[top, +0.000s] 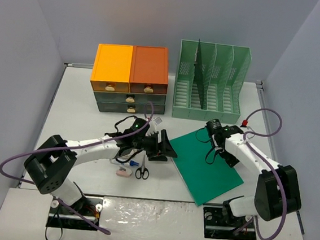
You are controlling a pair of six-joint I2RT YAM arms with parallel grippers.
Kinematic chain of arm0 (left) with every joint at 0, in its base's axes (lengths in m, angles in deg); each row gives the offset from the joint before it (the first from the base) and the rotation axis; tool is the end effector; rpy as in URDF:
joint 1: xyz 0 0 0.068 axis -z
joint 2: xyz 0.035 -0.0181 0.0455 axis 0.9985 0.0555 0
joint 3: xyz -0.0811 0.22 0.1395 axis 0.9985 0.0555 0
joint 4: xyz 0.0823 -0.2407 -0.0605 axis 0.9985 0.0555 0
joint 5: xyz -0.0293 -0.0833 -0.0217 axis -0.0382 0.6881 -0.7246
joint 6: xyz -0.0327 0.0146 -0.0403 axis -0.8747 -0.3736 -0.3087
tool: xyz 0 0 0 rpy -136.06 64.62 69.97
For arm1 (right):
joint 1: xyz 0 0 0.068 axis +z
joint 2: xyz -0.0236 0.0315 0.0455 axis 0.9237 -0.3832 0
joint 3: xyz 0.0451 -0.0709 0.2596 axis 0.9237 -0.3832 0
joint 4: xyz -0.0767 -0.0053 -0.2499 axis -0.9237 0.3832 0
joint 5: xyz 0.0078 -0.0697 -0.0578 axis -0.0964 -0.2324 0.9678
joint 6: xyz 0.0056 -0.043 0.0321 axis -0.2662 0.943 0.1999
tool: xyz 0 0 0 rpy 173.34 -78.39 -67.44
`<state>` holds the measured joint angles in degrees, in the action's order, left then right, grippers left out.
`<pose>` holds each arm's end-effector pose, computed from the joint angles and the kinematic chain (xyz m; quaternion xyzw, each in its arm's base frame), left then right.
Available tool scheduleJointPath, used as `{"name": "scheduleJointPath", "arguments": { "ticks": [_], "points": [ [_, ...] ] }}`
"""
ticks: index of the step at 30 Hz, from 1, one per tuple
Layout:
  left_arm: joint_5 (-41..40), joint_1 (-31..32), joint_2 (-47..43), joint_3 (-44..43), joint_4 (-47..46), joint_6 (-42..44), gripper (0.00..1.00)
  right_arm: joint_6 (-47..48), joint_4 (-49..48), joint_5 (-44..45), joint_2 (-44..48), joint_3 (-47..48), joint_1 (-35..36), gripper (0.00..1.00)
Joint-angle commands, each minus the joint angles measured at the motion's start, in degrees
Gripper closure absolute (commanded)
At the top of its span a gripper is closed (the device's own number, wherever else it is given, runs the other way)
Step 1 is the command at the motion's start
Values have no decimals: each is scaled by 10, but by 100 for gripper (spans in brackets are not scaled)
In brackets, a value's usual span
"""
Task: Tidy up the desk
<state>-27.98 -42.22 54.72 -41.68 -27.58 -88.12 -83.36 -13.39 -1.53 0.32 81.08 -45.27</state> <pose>0.2130 -0.2389 0.2129 -0.0005 0.8353 -0.5466 0.0599 0.2361 0.0737 0.2046 0.4492 0.8249 -0.0864 0.3320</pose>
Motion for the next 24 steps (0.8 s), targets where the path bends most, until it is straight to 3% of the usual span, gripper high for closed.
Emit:
{"name": "scheduleJointPath", "arguments": {
  "ticks": [1, 12, 24],
  "points": [
    [19, 0, -1, 4, -76, -28, 39, 30, -75, -28, -11, -12, -61, 6],
    [24, 0, 31, 40, -156, -58, 39, 77, -156, -92, -78, -1, -135, 6],
    [28, 0, 97, 78, -245, -78, 38, 101, -196, -130, -75, -34, -163, 6]
  ]
}}
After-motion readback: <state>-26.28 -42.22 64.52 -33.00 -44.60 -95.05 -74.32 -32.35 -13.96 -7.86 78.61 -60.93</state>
